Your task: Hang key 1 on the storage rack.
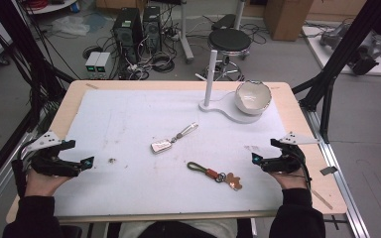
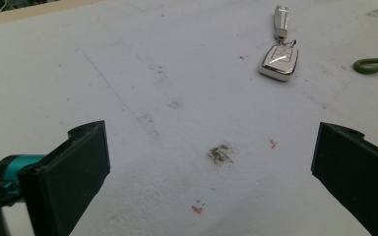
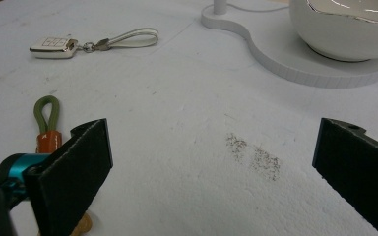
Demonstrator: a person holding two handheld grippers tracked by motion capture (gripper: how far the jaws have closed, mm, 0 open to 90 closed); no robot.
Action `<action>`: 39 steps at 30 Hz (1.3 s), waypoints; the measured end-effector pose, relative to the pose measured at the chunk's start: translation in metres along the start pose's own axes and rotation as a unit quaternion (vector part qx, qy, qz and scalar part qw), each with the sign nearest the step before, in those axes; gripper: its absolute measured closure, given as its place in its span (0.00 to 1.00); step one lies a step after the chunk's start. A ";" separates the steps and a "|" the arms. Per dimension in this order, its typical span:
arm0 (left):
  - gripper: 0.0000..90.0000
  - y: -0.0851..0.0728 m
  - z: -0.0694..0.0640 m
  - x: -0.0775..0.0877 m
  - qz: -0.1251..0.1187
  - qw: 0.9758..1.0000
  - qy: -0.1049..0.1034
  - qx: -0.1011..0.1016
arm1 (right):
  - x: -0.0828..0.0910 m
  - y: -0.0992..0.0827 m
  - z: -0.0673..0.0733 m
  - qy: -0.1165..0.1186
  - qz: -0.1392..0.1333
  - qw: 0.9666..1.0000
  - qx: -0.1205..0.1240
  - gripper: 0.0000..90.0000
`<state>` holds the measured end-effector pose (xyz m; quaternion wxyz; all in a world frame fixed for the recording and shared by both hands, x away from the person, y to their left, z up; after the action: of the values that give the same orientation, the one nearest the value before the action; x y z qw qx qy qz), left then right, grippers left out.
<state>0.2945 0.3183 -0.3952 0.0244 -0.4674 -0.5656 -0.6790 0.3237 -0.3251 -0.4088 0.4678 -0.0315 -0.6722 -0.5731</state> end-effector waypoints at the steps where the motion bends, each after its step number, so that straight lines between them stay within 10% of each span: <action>1: 0.02 0.000 0.000 -0.001 0.000 1.000 0.000 0.002 | 0.000 0.000 0.000 0.002 0.000 1.000 -0.002 0.01; 23: 0.02 -0.003 0.001 -0.003 -0.001 1.000 -0.008 0.005 | -0.005 0.005 0.006 0.009 0.005 1.000 0.002 0.01; 39: 0.02 -0.005 0.002 -0.006 0.009 1.000 -0.020 0.005 | -0.030 0.019 0.033 0.035 0.043 0.997 0.051 0.01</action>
<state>0.2966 0.3182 -0.4031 0.0216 -0.4856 -0.5648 -0.6669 0.3320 -0.2774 -0.4111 0.5158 -0.0165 -0.6817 -0.5185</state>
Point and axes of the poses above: each handheld gripper's, and its own axes: x roughly backward along the jaws, y roughly out of its top, z roughly to its left, the point moved 1 cm from there along -x, roughly forward along the jaws, and after that the axes turned 11 degrees about z, right-handed, at the moved point
